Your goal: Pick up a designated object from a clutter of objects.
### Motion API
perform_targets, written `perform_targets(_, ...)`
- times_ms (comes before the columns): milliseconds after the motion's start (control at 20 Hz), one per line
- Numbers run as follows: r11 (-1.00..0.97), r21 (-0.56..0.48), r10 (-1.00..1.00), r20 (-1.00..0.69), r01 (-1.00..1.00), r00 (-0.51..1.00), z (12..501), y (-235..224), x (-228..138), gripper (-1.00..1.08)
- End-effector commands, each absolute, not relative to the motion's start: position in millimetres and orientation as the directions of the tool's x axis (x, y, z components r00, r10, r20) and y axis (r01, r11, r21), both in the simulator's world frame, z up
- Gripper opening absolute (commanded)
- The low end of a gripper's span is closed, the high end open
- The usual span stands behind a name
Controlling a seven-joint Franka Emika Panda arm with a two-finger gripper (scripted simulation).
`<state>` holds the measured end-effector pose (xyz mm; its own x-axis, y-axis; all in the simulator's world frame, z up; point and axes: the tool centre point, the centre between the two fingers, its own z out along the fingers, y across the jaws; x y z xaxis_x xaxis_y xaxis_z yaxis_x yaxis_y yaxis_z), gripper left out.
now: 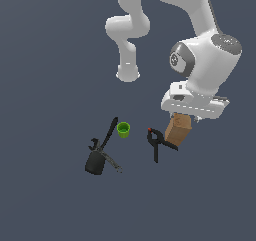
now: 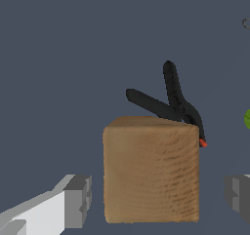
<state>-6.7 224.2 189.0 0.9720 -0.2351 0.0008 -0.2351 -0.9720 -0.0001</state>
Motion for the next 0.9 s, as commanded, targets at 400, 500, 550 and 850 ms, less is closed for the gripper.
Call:
perform_targets(400,-0.972,0.0,-0.237,0.0,-0.237,0.972,147.4,224.8,-8.0,1.0)
perform_targets(500,-0.972,0.0,-0.237,0.0,-0.237,0.972,143.8,225.1,-7.5,1.0)
perform_targets(550,-0.971,0.0,-0.237,0.0,-0.237,0.971,143.0,224.9,-7.2,1.0)
perform_targets(850,-0.971,0.0,-0.237,0.0,-0.237,0.971,142.8,225.0,-7.2,-1.0)
